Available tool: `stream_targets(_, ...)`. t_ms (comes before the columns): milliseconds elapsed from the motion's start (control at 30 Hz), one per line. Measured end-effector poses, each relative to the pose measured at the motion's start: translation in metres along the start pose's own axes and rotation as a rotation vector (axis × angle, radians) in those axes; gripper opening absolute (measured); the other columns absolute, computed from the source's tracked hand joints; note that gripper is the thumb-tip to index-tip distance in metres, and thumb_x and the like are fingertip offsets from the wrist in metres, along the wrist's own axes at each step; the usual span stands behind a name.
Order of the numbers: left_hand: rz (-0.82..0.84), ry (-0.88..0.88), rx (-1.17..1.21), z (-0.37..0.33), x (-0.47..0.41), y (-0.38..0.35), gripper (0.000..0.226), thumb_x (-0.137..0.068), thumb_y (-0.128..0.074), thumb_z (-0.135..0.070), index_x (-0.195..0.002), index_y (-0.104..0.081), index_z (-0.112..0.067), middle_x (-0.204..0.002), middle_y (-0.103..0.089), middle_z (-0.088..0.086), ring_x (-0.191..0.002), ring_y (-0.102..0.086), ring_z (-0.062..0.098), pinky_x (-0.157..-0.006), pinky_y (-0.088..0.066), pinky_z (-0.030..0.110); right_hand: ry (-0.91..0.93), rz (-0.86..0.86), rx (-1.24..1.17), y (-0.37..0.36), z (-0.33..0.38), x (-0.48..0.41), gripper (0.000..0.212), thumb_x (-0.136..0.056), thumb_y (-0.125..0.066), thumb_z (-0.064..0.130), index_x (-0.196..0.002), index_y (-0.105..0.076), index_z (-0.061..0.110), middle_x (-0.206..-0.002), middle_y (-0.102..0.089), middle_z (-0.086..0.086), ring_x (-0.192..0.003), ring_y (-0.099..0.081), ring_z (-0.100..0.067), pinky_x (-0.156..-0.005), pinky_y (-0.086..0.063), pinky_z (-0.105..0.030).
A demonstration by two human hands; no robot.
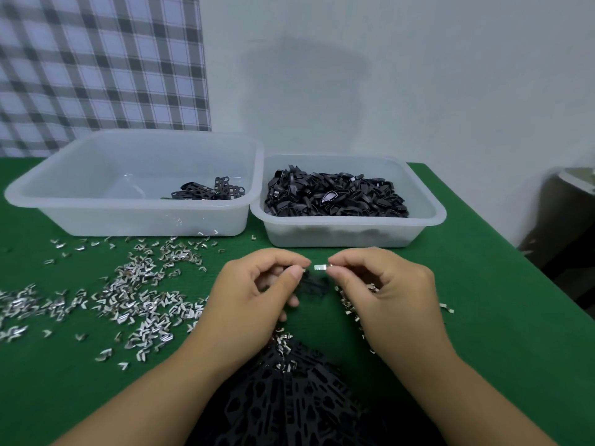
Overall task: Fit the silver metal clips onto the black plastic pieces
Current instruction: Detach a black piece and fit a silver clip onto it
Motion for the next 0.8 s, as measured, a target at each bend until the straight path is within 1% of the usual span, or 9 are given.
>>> stream_targets(67, -0.011, 0.027, 0.058, 0.0015, -0.0011, 0.0007, 0.021, -0.087, -0.059, 0.001, -0.091, -0.070, -0.016, -0.064, -0.062, 0.000, -0.053, -0.062, 0.007, -0.049, -0.048, 0.016, -0.052, -0.025, -0.016, 0.0040, -0.0033, -0.0012, 0.015, -0.075, -0.075, 0.009, -0.077, -0.071, 0.024, -0.073, -0.066, 0.016, -0.068, -0.061, -0.004, -0.063, -0.048, -0.016)
stream_targets(133, -0.024, 0.045, 0.095, 0.0034, -0.0022, 0.0013, 0.022, -0.087, -0.059, 0.003, -0.095, -0.067, -0.016, -0.068, -0.062, 0.008, -0.057, -0.066, 0.013, -0.050, -0.051, 0.019, -0.047, -0.013, -0.003, 0.0065, -0.0048, -0.0025, 0.014, -0.074, -0.074, 0.008, -0.076, -0.070, 0.022, -0.072, -0.063, 0.013, -0.069, -0.059, -0.007, -0.062, -0.046, -0.013)
stream_targets(200, -0.034, 0.059, 0.120, 0.0044, -0.0026, 0.0017, 0.019, -0.086, -0.061, 0.002, -0.093, -0.066, -0.015, -0.068, -0.064, 0.011, -0.058, -0.068, 0.016, -0.051, -0.052, 0.019, -0.030, 0.008, 0.018, 0.0064, -0.0052, -0.0033, 0.013, -0.074, -0.075, 0.007, -0.075, -0.071, 0.019, -0.074, -0.061, 0.012, -0.071, -0.057, -0.008, -0.063, -0.042, -0.010)
stream_targets(233, -0.036, 0.065, 0.128, 0.0048, -0.0027, 0.0018, 0.018, -0.085, -0.062, 0.002, -0.091, -0.066, -0.014, -0.067, -0.066, 0.010, -0.058, -0.069, 0.017, -0.051, -0.052, 0.019, -0.028, 0.017, 0.022, 0.0057, -0.0053, -0.0033, 0.012, -0.074, -0.075, 0.007, -0.075, -0.071, 0.019, -0.074, -0.060, 0.012, -0.071, -0.056, -0.007, -0.064, -0.041, -0.009)
stream_targets(267, -0.035, 0.069, 0.135, 0.0053, -0.0031, 0.0016, 0.017, -0.084, -0.063, 0.002, -0.089, -0.067, -0.014, -0.067, -0.067, 0.008, -0.058, -0.069, 0.017, -0.051, -0.052, 0.018, -0.027, 0.024, 0.024, 0.0050, -0.0053, -0.0030, 0.011, -0.074, -0.076, 0.008, -0.075, -0.072, 0.018, -0.075, -0.059, 0.012, -0.071, -0.056, -0.007, -0.064, -0.041, -0.010)
stream_targets(333, -0.029, 0.075, 0.147, 0.0059, -0.0035, 0.0011, 0.017, -0.084, -0.063, 0.002, -0.086, -0.067, -0.015, -0.066, -0.069, 0.007, -0.059, -0.070, 0.018, -0.051, -0.052, 0.018, -0.017, 0.036, 0.030, 0.0030, -0.0050, -0.0023, 0.009, -0.074, -0.076, 0.009, -0.075, -0.072, 0.016, -0.075, -0.059, 0.012, -0.071, -0.055, -0.005, -0.066, -0.043, -0.016)
stream_targets(467, -0.028, 0.078, 0.170, 0.0052, -0.0037, -0.0002, 0.017, -0.082, -0.064, 0.003, -0.083, -0.068, -0.013, -0.066, -0.069, 0.009, -0.060, -0.071, 0.019, -0.052, -0.054, 0.019, 0.005, 0.033, 0.060, -0.0001, -0.0037, -0.0018, 0.008, -0.074, -0.076, 0.010, -0.075, -0.072, 0.017, -0.074, -0.058, 0.011, -0.070, -0.054, -0.008, -0.065, -0.045, -0.024)
stream_targets(800, -0.038, 0.077, 0.187, 0.0039, -0.0030, -0.0004, 0.015, -0.081, -0.065, 0.004, -0.082, -0.068, -0.010, -0.065, -0.069, 0.011, -0.058, -0.070, 0.019, -0.054, -0.055, 0.019, 0.004, 0.035, 0.107, -0.0017, -0.0028, -0.0015, 0.007, -0.074, -0.076, 0.010, -0.075, -0.072, 0.015, -0.073, -0.060, 0.008, -0.067, -0.053, -0.009, -0.063, -0.045, -0.025)
Point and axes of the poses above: each hand's wrist, its own x-axis away from the middle knuckle, its own y-axis out of the back of the hand, z = x × y, the point moved 2 cm from there along -x, towards the middle knuckle
